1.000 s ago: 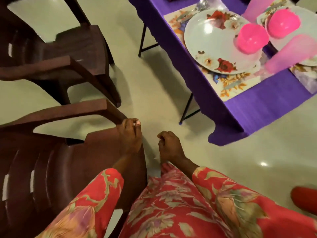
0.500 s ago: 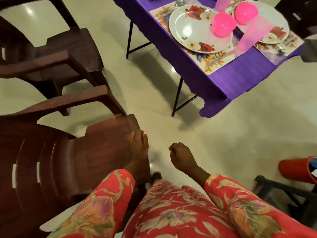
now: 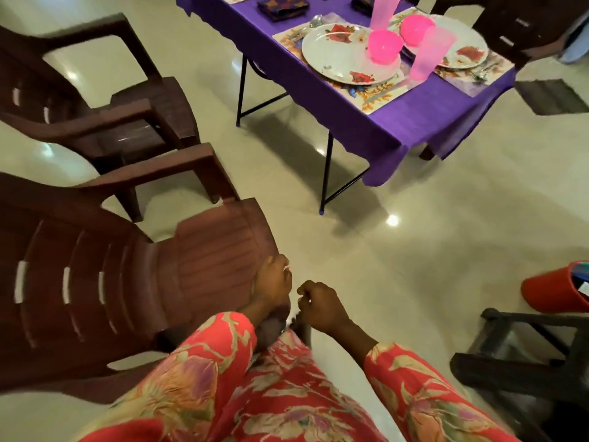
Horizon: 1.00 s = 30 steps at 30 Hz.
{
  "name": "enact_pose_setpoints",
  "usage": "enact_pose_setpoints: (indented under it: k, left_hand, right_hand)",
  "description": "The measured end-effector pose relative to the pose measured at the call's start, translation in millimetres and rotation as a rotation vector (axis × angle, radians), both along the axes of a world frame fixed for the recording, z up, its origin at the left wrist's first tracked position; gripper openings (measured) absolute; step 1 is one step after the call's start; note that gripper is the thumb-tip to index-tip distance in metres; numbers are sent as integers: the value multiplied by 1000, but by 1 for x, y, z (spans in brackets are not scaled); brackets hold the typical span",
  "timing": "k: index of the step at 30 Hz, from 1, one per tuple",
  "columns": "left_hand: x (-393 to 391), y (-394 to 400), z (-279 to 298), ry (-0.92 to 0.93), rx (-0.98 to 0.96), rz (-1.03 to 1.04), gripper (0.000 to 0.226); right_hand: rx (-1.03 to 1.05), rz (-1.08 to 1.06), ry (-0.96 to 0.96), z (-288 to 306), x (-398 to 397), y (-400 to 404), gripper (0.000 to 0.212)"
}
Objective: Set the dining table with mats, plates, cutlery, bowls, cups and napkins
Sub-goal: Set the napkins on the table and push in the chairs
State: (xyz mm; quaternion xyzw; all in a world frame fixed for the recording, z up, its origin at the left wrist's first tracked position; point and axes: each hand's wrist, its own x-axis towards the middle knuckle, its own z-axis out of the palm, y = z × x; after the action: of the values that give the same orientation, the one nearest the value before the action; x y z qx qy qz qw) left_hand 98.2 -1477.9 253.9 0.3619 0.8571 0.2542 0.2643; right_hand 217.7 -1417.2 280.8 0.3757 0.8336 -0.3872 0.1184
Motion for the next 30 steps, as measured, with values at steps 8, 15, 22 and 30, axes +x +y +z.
enact_pose_setpoints:
  k: [8,15,22,30]
  left_hand:
    - [7,-85,34,73,-88,-57,16]
    - [-16,-141,53,112,-79,-43,15]
    - [-61,-179,66,148,-43,-46,19]
    - [-163,-217,85,225,12,-233,19]
  right_hand:
    - [-57,59,40,22,4,-90,22]
    - [-97,67,-3,22,-17,-147,19]
    - [-191,47,-30,31,-59,-206,18]
    - [-220,-128,34,49,-167,-287,25]
